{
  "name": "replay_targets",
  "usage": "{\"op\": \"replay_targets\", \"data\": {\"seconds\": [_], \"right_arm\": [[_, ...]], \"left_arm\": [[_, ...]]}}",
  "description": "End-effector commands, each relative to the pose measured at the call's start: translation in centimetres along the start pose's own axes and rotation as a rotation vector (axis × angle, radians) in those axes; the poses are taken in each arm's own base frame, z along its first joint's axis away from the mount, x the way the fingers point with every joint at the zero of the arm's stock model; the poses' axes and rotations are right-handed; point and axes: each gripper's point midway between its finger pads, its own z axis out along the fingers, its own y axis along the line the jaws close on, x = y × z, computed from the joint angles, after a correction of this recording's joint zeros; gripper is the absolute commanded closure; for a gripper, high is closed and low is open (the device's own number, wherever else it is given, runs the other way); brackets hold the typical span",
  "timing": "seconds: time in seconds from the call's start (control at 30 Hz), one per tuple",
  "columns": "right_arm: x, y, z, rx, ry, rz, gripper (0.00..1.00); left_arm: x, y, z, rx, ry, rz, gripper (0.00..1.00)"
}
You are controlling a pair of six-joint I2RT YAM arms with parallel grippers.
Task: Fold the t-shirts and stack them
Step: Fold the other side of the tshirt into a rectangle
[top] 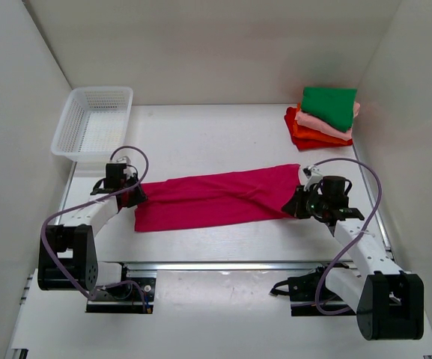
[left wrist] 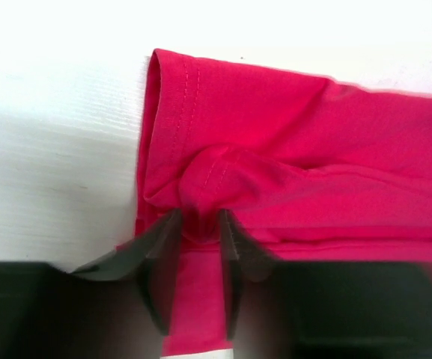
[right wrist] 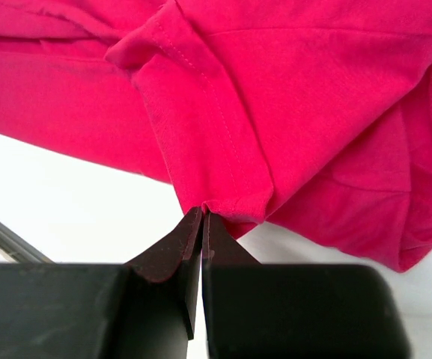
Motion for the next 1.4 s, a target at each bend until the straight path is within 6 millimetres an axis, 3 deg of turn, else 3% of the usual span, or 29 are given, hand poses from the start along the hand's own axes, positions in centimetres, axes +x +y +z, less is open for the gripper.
{"op": "replay_targets", "data": {"seconds": [0.0,0.17,0.4,0.5,0.67,0.8,0.9,1.0,1.1,1.2,1.37], "right_arm": [[0.0,0.7,0.0,-0.019,-0.018,-0.002,1.0],[0.4,1.1,0.1,-0.035,-0.006,0.01,1.0],[1.6,2.4,0.1,-0.112,0.067,-0.002,1.0],[1.9,2.9,0.0,-0.134,0.093,-0.024,1.0],[0.7,3.4,-0.3,-0.152,0.097,-0.095,1.0],[0.5,2.3,-0.2,-0.116,0.125,-0.12,1.0],[-0.8,1.6,-0.1,-0.102,0.1,-0.13,1.0],[-2.7,1.1,0.3,-0.09,0.084,-0.165,1.0],[-3.3,0.6,1.3,-0.089,0.117,-0.17,1.0],[-5.5,0.2,2.4,-0.085,0.108,-0.217,1.0],[-5.8,-1.3,5.1,-0.068,0.173,-0.21,1.0]], "left_arm": [[-1.6,-0.9,-0.8,0.042,-0.051,-0.003,0.57],[-3.1,-3.4,-2.1,0.14,-0.08,-0.01,0.39],[-6.5,-6.1,-5.4,0.233,-0.188,-0.014,0.39],[-6.3,-8.3,-5.6,0.32,-0.157,0.013,0.41],[-4.4,-14.3,-5.0,0.532,-0.123,0.154,0.44],[-2.2,-17.8,-4.3,0.636,-0.055,0.222,0.43],[-1.6,-19.8,-3.9,0.686,-0.052,0.264,0.44],[-0.9,-20.3,-3.4,0.706,-0.049,0.276,0.44],[-0.9,-21.2,-3.3,0.738,-0.046,0.267,0.44],[-0.8,-21.5,-2.8,0.742,-0.035,0.274,0.44],[-1.6,-21.0,-2.0,0.721,-0.043,0.266,0.44]]}}
